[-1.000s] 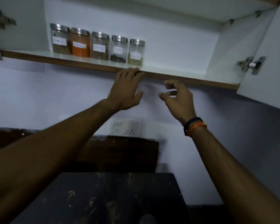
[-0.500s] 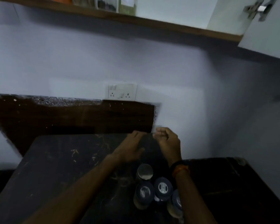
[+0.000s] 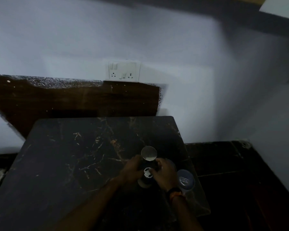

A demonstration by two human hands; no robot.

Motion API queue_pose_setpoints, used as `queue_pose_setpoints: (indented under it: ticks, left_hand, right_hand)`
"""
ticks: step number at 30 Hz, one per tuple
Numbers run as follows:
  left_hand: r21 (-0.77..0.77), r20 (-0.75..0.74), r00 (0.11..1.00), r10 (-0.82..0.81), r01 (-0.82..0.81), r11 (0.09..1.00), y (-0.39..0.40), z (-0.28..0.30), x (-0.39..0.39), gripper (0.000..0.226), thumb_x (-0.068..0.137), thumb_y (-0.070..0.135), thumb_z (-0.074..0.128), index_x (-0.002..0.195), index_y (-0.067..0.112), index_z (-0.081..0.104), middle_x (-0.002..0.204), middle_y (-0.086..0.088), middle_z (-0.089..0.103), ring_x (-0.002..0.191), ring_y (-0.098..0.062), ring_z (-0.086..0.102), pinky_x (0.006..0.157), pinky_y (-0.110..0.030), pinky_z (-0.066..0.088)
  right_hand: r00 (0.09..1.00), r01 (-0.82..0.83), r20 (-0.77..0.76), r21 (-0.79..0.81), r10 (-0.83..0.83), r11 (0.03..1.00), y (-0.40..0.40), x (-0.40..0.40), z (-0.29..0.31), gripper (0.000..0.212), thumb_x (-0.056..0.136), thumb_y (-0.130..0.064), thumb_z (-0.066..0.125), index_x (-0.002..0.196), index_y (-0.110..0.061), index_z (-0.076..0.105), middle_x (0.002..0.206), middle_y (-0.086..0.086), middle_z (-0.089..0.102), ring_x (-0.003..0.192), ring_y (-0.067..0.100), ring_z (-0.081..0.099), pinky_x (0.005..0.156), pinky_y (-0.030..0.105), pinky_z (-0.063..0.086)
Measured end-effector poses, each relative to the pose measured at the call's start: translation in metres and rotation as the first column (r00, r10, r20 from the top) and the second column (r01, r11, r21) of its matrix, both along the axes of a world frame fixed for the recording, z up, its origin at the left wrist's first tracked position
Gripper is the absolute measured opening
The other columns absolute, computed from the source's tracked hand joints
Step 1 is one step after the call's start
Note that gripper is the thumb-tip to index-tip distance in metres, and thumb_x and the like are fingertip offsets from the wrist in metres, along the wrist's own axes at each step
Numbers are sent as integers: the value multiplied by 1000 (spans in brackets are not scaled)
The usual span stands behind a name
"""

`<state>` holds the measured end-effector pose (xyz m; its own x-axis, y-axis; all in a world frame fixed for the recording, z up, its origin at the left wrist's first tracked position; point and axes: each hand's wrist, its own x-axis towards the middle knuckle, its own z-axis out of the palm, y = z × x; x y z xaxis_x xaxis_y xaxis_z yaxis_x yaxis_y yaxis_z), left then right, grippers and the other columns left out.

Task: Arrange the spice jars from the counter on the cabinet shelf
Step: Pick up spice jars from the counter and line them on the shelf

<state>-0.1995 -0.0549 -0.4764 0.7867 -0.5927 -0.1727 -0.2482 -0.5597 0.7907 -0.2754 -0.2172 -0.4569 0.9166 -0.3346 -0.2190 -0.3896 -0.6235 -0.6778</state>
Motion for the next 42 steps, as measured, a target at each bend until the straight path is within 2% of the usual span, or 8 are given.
queue_pose_setpoints:
  ticks: [8, 13, 19, 23, 28, 36, 39, 42]
  left_hand:
    - [-70, -175, 955, 241, -256, 964, 1, -22, -8, 41, 92, 7, 62, 131, 10, 52, 121, -6, 65, 112, -19, 63, 98, -39, 51]
    - [-85, -267, 907, 325, -358, 930, 2, -28, -10, 25, 97, 9, 56, 117, 24, 55, 112, 3, 63, 98, -7, 62, 75, -15, 48]
    - [-92, -340, 859, 384, -436, 895, 9, -36, -18, 25, 99, 10, 53, 115, 29, 55, 113, 3, 64, 99, -8, 64, 81, -25, 54]
    - [-75, -368, 834, 411, -467, 881, 17, -37, -17, 27, 101, 12, 51, 122, 29, 55, 106, 9, 64, 92, -4, 63, 70, -13, 51]
    - [-57, -417, 789, 451, -518, 853, 23, -33, -11, 27, 101, 14, 51, 125, 22, 59, 117, 0, 65, 105, -15, 63, 94, -37, 54]
    - [-134, -504, 696, 511, -647, 750, 21, -32, 1, 20, 102, 23, 51, 120, 25, 60, 115, -1, 67, 105, -17, 64, 95, -40, 53]
    - [-223, -622, 584, 522, -771, 597, 16, -27, 5, 19, 102, 29, 50, 110, 20, 65, 106, -9, 70, 96, -25, 68, 92, -47, 57]
    - [-281, -799, 469, 375, -844, 457, 16, -12, 12, 41, 101, 52, 41, 113, 21, 65, 106, -11, 72, 95, -26, 72, 81, -39, 58]
  right_hand:
    - [996, 87, 18, -179, -85, 980, 17, -1, -26, 65, 86, -41, 68, 144, -20, 45, 147, 5, 45, 138, 23, 38, 116, 38, 31]
    - [993, 122, 37, -380, -116, 917, 22, 26, -28, 74, 85, -56, 61, 147, -21, 40, 145, 8, 46, 134, 28, 39, 113, 41, 30]
    - [994, 85, -23, -428, -105, 900, 27, 54, -39, 92, 76, -70, 60, 148, -18, 35, 141, 11, 49, 130, 34, 38, 108, 48, 33]
    - [987, 66, -98, -458, -124, 887, 25, 67, -50, 101, 71, -77, 59, 148, -18, 32, 138, 13, 52, 127, 36, 40, 105, 50, 34]
    - [981, 84, -109, -497, -159, 863, 22, 78, -53, 94, 64, -79, 61, 136, -21, 45, 126, 7, 61, 118, 33, 44, 96, 47, 34]
    - [992, 121, 85, -362, -96, 924, 19, 96, -14, 80, 68, -73, 63, 130, -26, 48, 128, 1, 61, 118, 30, 43, 98, 47, 37]
    - [986, 71, 152, -38, -64, 997, 16, 103, 12, 77, 66, -59, 77, 132, -32, 49, 126, -3, 54, 119, 24, 44, 99, 48, 45]
    - [975, -117, 216, 315, 49, 942, 14, 102, 36, 63, 71, -38, 84, 126, -38, 53, 122, -9, 54, 116, 19, 54, 92, 37, 52]
